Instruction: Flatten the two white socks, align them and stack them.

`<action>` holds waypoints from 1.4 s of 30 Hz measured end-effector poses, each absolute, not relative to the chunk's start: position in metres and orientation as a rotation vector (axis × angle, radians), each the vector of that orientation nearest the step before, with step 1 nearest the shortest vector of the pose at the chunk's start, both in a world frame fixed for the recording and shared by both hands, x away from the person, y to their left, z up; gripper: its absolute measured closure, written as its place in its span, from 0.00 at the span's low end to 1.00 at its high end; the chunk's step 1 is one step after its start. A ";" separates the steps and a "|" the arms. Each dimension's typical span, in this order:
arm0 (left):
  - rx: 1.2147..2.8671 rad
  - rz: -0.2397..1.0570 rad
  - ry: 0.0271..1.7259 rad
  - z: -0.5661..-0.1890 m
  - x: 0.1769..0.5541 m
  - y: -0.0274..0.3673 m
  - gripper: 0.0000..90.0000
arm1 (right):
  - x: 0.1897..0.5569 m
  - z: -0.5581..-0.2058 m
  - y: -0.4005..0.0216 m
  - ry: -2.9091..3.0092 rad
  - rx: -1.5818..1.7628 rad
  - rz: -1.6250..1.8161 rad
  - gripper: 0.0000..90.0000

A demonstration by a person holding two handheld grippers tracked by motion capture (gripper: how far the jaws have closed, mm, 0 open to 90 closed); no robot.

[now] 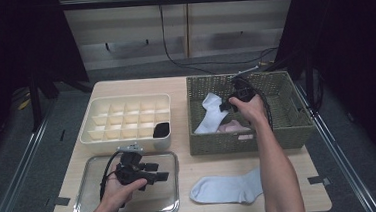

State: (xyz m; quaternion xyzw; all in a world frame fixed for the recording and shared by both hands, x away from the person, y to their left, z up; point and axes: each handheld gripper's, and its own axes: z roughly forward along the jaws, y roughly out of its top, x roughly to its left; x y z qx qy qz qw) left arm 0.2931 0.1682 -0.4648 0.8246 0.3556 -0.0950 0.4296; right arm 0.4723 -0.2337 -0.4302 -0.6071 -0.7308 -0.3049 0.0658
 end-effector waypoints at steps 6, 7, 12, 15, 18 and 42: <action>2.058 -0.237 0.888 -0.465 0.293 0.168 0.38 | 0.465 -0.417 -0.237 -2.205 -1.830 -1.013 0.94; 2.060 -0.242 0.885 -0.465 0.293 0.167 0.38 | 0.462 -0.412 -0.239 -2.198 -1.817 -1.049 0.94; 2.066 -0.247 0.883 -0.466 0.293 0.166 0.38 | 0.455 -0.400 -0.241 -2.197 -1.797 -1.113 0.94; 2.067 -0.242 0.885 -0.466 0.292 0.166 0.39 | 0.451 -0.395 -0.244 -2.186 -1.808 -1.169 0.94; 2.067 -0.243 0.883 -0.466 0.292 0.165 0.39 | 0.447 -0.389 -0.247 -2.167 -1.815 -1.218 0.94; 2.070 -0.242 0.894 -0.469 0.293 0.162 0.44 | 0.416 -0.330 -0.263 -2.204 -1.714 -1.429 0.93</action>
